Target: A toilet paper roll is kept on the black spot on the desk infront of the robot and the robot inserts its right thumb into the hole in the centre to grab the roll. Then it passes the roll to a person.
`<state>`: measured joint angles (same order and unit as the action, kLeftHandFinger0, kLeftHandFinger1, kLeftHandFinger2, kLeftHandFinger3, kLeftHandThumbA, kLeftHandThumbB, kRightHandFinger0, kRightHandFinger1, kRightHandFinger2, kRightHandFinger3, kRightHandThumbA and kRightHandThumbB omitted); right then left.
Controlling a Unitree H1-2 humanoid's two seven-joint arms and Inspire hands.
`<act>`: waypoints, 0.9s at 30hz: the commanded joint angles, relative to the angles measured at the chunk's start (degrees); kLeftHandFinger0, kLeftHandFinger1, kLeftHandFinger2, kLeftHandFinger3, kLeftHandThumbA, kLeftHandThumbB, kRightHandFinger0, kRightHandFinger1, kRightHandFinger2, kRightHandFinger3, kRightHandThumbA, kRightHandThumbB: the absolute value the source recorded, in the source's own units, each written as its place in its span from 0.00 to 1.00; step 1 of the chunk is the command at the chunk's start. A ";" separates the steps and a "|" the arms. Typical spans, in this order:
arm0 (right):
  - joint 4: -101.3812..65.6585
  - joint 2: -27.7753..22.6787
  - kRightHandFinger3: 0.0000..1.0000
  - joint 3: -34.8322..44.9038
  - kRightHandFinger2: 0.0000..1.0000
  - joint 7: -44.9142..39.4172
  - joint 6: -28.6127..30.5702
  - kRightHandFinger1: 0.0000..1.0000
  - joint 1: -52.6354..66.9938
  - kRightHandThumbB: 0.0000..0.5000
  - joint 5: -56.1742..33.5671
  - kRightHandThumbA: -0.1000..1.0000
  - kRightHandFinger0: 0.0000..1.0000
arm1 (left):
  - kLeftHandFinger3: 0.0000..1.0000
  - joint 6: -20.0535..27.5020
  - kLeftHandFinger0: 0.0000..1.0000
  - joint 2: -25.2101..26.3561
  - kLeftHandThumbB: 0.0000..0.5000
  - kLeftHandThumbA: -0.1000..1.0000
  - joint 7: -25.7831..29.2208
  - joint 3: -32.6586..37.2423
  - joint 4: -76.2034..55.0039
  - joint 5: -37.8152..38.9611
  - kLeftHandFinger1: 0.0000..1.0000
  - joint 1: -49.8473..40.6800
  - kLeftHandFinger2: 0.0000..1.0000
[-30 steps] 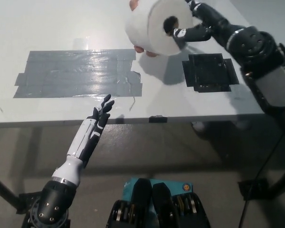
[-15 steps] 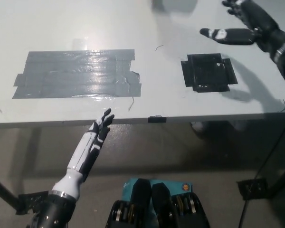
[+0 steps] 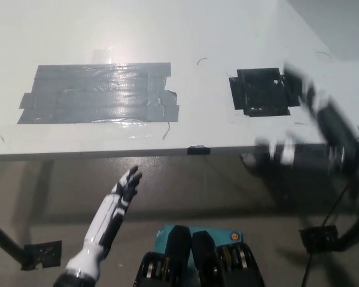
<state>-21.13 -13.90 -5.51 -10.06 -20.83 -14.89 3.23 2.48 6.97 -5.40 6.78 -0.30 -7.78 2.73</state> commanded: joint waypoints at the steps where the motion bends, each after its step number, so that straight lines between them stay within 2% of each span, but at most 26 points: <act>1: 3.46 2.85 1.00 0.33 1.00 4.95 16.95 1.00 6.32 0.58 2.90 0.96 1.00 | 1.00 1.86 1.00 -0.13 0.13 1.00 0.15 0.42 -2.70 -0.61 1.00 -1.08 1.00; 5: 9.31 5.40 1.00 -0.01 1.00 4.57 19.64 1.00 8.39 0.59 1.46 0.91 1.00 | 1.00 1.91 1.00 0.19 0.13 1.00 0.06 0.25 -2.51 -0.62 1.00 -1.36 1.00; 9: 15.60 6.53 1.00 -0.83 1.00 2.31 23.11 1.00 9.80 0.58 -0.51 0.94 1.00 | 1.00 2.53 1.00 0.13 0.13 1.00 0.07 0.36 -2.37 -0.60 1.00 -2.19 1.00; 13: 19.23 6.16 1.00 -1.11 1.00 1.28 25.89 1.00 9.85 0.51 -0.42 0.91 1.00 | 1.00 2.46 1.00 0.05 0.11 1.00 0.14 0.26 -2.32 -0.59 1.00 -2.11 1.00; 17: 21.89 5.91 1.00 -0.59 1.00 1.27 26.01 1.00 7.96 0.53 -0.37 0.94 1.00 | 1.00 1.78 1.00 -0.08 0.11 1.00 0.55 -0.10 -2.67 -0.96 1.00 -0.80 1.00; 19: 22.75 5.84 1.00 -0.59 1.00 1.18 26.43 1.00 7.64 0.50 -0.32 0.94 1.00 | 1.00 2.03 1.00 0.06 0.12 1.00 0.60 -0.20 -2.51 -1.07 1.00 -0.42 1.00; 27: 24.78 5.76 1.00 -0.98 1.00 0.72 27.36 1.00 6.96 0.55 0.06 0.97 1.00 | 1.00 1.41 1.00 0.34 0.15 1.00 0.54 -0.54 -2.75 -1.25 1.00 0.41 1.00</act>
<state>3.49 -8.08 -6.31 -8.95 0.98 -6.18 3.67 2.61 6.98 -5.37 6.50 -0.61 -8.17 2.03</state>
